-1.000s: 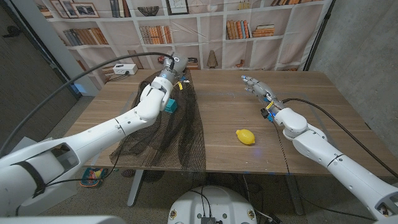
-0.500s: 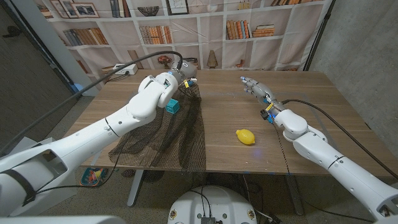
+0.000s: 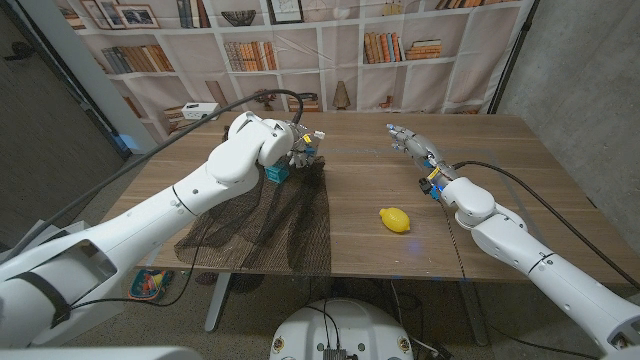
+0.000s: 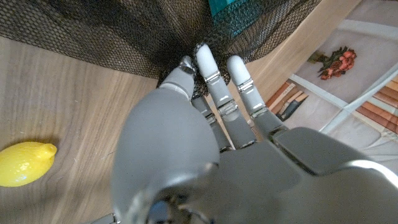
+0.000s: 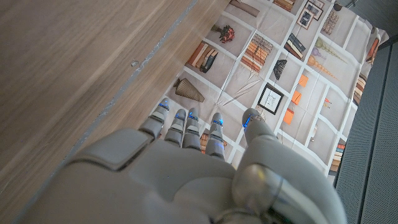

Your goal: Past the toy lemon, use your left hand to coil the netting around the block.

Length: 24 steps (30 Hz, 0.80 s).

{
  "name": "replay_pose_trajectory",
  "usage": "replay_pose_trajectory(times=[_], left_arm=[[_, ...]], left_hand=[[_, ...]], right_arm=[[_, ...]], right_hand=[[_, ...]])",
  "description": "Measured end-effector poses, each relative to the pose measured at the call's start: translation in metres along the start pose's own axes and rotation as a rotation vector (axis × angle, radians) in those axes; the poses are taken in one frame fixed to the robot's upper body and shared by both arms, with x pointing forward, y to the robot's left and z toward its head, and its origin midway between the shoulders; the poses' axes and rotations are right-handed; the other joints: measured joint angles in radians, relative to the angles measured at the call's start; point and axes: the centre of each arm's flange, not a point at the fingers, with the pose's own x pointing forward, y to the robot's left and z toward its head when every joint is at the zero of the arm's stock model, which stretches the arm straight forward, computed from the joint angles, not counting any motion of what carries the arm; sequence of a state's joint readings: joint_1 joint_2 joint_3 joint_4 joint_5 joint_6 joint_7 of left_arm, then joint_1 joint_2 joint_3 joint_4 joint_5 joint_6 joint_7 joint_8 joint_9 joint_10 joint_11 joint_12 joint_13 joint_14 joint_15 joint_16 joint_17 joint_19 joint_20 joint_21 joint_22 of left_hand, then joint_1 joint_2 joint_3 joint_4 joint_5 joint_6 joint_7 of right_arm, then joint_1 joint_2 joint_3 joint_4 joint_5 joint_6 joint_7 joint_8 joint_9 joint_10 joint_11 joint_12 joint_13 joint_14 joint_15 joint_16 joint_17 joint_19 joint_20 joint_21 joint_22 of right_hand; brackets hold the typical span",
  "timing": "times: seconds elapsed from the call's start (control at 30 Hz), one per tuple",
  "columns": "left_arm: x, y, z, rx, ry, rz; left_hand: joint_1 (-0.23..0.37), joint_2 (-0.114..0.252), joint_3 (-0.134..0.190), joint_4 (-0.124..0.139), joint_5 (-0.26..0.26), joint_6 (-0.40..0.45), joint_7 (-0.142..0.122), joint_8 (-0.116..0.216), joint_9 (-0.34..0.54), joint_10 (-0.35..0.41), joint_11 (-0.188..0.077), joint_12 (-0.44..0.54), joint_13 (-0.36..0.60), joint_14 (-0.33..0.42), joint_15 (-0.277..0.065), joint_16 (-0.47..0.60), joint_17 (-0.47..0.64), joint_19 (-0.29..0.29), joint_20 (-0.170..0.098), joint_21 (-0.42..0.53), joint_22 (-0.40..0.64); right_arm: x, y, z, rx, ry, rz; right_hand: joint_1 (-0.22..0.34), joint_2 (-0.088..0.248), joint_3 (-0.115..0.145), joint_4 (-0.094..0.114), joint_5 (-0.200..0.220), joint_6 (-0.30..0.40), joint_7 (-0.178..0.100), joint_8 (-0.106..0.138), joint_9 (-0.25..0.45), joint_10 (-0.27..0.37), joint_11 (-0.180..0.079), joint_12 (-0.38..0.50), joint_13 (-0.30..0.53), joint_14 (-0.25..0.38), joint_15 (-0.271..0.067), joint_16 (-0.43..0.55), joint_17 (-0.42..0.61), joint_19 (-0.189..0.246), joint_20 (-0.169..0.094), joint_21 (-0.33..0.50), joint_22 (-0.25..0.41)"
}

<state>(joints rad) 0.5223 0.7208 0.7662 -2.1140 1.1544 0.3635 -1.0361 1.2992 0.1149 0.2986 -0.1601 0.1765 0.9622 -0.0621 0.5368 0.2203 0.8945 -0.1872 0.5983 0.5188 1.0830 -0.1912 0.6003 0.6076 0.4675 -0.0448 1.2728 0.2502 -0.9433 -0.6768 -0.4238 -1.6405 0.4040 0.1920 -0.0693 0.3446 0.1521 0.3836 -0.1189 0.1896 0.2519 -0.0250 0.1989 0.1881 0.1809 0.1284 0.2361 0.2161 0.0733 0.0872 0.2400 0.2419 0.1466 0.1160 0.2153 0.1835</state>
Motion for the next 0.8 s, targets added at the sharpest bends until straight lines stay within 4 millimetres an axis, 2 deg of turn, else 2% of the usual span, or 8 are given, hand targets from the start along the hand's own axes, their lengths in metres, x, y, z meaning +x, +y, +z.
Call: replay_pose_trajectory(times=[0.23,0.3,0.47,0.5,0.53,0.6,0.7,0.8], left_arm=[[0.008,-0.011,0.004,-0.025,-0.009,-0.143],[0.012,-0.015,0.004,-0.033,-0.012,-0.183],[0.025,-0.021,0.004,-0.041,-0.007,-0.231],[0.026,-0.022,0.004,-0.041,-0.006,-0.234],[0.028,-0.033,0.005,-0.078,-0.024,-0.335],[0.032,-0.035,0.005,-0.079,-0.024,-0.348],[0.038,-0.039,0.005,-0.102,-0.03,-0.409],[0.042,-0.039,0.002,-0.087,-0.02,-0.433]], left_hand=[[0.006,0.006,0.0,0.0,0.0,-0.002,0.01,-0.01,0.001,-0.004,0.004,-0.008,0.013,0.011,-0.007,-0.013,-0.01,0.0,0.0,0.014,-0.015],[0.008,0.008,0.0,0.0,0.0,-0.012,0.018,-0.016,0.001,-0.01,0.013,-0.014,0.028,0.013,-0.009,-0.026,-0.017,0.0,0.0,0.019,-0.022],[0.011,0.015,0.012,0.012,0.0,-0.088,0.019,-0.06,0.005,-0.053,0.029,-0.064,0.016,-0.012,-0.001,-0.098,-0.063,-0.017,-0.002,0.033,-0.051],[-0.007,0.023,0.01,0.013,0.0,-0.116,0.023,-0.076,0.006,-0.075,0.036,-0.088,-0.002,-0.037,0.005,-0.133,-0.086,-0.026,-0.001,0.033,-0.058],[-0.035,0.022,0.008,0.025,0.0,-0.144,0.025,-0.094,0.005,-0.094,0.044,-0.112,-0.018,-0.059,0.014,-0.167,-0.11,-0.032,0.001,0.032,-0.064],[-0.143,0.007,-0.015,0.072,0.0,-0.207,0.029,-0.136,0.001,-0.144,0.07,-0.174,-0.056,-0.118,0.036,-0.249,-0.175,-0.05,0.011,0.007,-0.074],[-0.316,-0.05,-0.072,0.143,0.006,-0.302,0.032,-0.206,-0.008,-0.211,0.101,-0.26,-0.108,-0.211,0.067,-0.347,-0.266,-0.065,0.026,-0.041,-0.078],[-0.415,-0.097,-0.115,0.186,0.02,-0.397,0.03,-0.27,-0.012,-0.274,0.125,-0.322,-0.142,-0.3,0.095,-0.393,-0.317,-0.088,0.049,-0.086,-0.078]], right_arm=[[0.001,0.0,0.0,0.001,-0.001,0.002],[0.002,0.0,-0.001,0.001,-0.001,0.002],[0.003,-0.001,-0.001,0.001,0.0,0.001],[0.003,-0.001,-0.001,0.001,0.0,0.001],[0.003,-0.001,-0.001,0.002,0.0,0.0],[0.004,-0.001,-0.001,0.002,0.0,0.0],[0.005,-0.001,-0.002,0.003,0.001,-0.001],[0.005,-0.001,-0.002,0.003,0.0,0.001]], right_hand=[[-0.004,0.004,0.0,0.0,0.0,-0.004,-0.004,0.0,0.0,0.0,0.0,0.0,0.0,0.0,0.0,0.0,0.002,0.0,0.0,0.0,0.0],[-0.004,0.004,0.0,0.0,0.0,-0.004,-0.004,0.0,0.0,0.0,0.0,0.0,0.0,0.0,0.0,0.0,0.002,0.0,0.0,0.0,0.0],[-0.004,0.004,0.0,0.0,0.0,-0.004,-0.004,0.0,0.0,0.0,0.0,0.0,0.0,0.005,-0.005,0.0,0.002,0.0,0.0,0.0,0.0],[-0.004,0.004,0.0,0.0,0.0,-0.004,-0.004,0.0,0.0,0.0,0.0,0.0,0.0,0.005,-0.005,0.0,0.002,0.0,0.0,0.0,0.0],[-0.004,0.004,0.0,0.0,0.0,-0.004,-0.004,0.0,0.0,0.0,0.0,0.0,0.0,0.005,-0.005,0.0,0.002,0.0,0.0,0.0,0.0],[-0.004,0.004,0.0,0.0,0.0,-0.004,-0.004,0.0,0.0,0.0,0.0,-0.001,0.0,0.005,-0.005,0.0,0.002,0.0,0.0,0.0,0.0],[-0.004,0.004,0.0,0.0,0.0,-0.004,-0.004,0.0,0.0,0.0,0.0,-0.008,0.0,0.005,-0.005,0.0,0.002,0.0,0.0,0.0,0.0],[-0.004,0.004,0.0,0.0,0.0,-0.008,-0.008,0.0,0.0,0.0,0.0,-0.008,0.0,0.005,-0.005,0.0,0.002,0.0,0.0,0.0,0.0]])
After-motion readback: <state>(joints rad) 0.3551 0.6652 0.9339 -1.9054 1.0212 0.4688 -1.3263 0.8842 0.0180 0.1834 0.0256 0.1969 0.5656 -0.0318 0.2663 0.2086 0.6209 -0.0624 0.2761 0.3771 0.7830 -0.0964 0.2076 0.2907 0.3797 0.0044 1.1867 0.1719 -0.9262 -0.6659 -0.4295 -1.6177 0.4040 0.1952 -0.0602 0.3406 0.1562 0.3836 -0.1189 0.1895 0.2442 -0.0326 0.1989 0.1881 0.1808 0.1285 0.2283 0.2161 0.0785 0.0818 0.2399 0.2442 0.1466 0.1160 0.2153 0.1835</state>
